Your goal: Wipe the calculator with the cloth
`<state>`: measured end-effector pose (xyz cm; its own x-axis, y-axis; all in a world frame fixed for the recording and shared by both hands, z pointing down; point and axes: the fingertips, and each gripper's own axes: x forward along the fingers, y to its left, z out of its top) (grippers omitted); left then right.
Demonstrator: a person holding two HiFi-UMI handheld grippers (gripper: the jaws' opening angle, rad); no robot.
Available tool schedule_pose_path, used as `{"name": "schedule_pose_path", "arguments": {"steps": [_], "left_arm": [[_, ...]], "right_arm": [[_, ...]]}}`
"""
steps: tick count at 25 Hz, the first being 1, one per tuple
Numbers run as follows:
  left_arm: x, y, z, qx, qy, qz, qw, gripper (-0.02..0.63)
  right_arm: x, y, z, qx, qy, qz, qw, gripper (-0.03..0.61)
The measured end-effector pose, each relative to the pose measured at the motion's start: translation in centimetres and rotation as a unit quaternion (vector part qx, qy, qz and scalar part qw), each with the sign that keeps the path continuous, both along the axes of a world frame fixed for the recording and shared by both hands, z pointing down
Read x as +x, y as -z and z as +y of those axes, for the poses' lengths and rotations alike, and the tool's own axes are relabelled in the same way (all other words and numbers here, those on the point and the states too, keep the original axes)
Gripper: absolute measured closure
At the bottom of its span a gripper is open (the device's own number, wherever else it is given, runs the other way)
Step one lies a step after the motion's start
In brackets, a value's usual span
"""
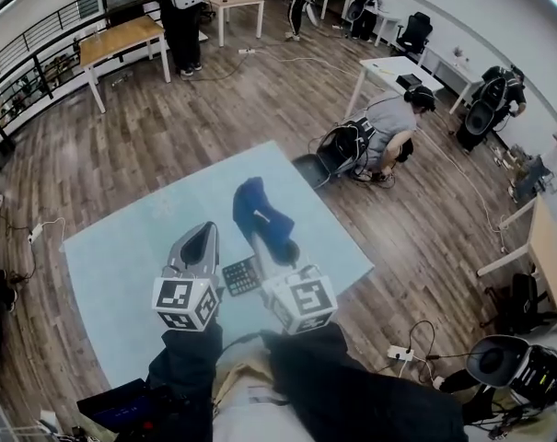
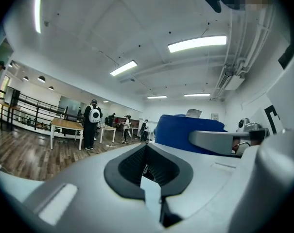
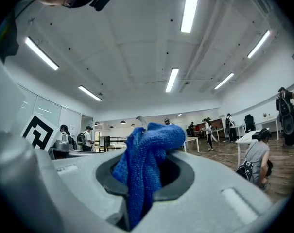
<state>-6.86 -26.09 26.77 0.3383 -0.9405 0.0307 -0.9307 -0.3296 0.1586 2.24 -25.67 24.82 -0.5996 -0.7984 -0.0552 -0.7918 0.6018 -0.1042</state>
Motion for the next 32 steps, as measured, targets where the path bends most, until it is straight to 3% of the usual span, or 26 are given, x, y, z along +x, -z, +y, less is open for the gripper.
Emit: {"name": "schedule_pose_path", "arguments": {"steps": [12, 32], "left_arm": [[0.2, 2.7, 0.4, 0.028, 0.004, -0.038, 0.9989, 0.612], [0.6, 2.0, 0.2, 0.018, 0.000, -0.028, 0.9994, 0.612]], "right_arm": [[0.6, 0.7, -0.2, 0.008, 0.003, 0.003, 1.000, 0.513], [0.5, 0.5, 0.3, 0.007, 0.003, 0.016, 1.000, 0.515]]}}
